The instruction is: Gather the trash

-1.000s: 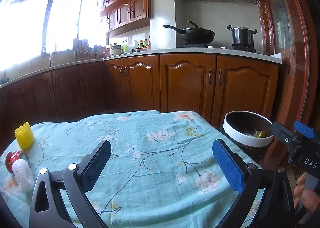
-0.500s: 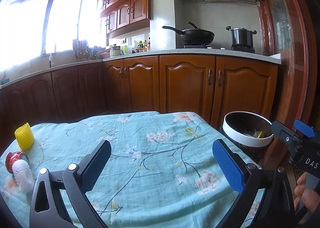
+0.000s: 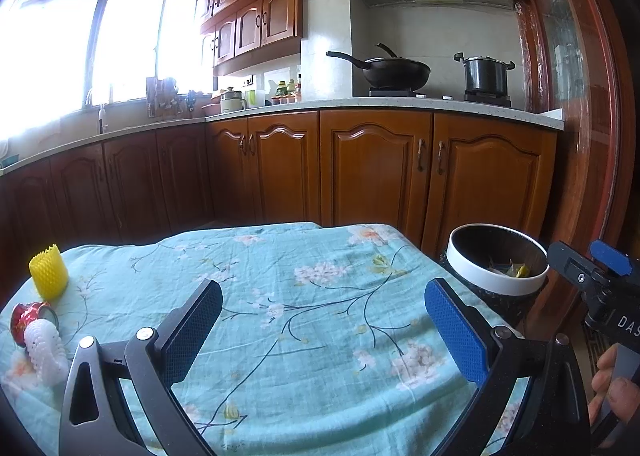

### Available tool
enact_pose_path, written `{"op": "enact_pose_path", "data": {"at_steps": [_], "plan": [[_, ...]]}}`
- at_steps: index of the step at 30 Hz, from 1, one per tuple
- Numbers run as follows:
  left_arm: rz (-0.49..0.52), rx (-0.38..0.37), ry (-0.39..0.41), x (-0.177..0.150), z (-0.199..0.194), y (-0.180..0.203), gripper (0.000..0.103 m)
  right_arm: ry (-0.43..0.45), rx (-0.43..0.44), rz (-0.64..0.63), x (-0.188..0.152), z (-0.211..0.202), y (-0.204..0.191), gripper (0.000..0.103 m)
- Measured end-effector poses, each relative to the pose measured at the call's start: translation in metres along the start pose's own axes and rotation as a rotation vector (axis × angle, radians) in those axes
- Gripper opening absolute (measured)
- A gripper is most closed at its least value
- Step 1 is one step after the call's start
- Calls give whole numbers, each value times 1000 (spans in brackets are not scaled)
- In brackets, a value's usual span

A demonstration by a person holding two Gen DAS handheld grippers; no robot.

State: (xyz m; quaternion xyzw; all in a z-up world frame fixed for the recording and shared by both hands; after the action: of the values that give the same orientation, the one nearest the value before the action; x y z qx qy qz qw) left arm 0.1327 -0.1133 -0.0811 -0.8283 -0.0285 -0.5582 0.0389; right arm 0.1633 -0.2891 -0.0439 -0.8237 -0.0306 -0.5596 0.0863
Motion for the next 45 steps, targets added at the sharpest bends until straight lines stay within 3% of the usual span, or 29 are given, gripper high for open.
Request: {"op": "enact_pose_path", "data": {"at_steps": [45], "plan": [[8, -38, -8, 2, 13, -15, 102, 5, 1, 1, 6, -2, -6, 103]]}}
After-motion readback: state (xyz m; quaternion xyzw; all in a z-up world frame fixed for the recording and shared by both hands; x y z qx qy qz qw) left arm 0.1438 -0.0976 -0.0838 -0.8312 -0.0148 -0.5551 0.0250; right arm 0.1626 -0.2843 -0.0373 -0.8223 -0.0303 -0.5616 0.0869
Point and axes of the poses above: each gripper's, at about its wrist camera, not at the fingertips, and z roughly the way its jaws point, y to its right, x to its top, the point moved 9 cm from there along z, roughly the way its jaws point, and after that the axes turned 5 degrees about x, right-handed, at the moved point
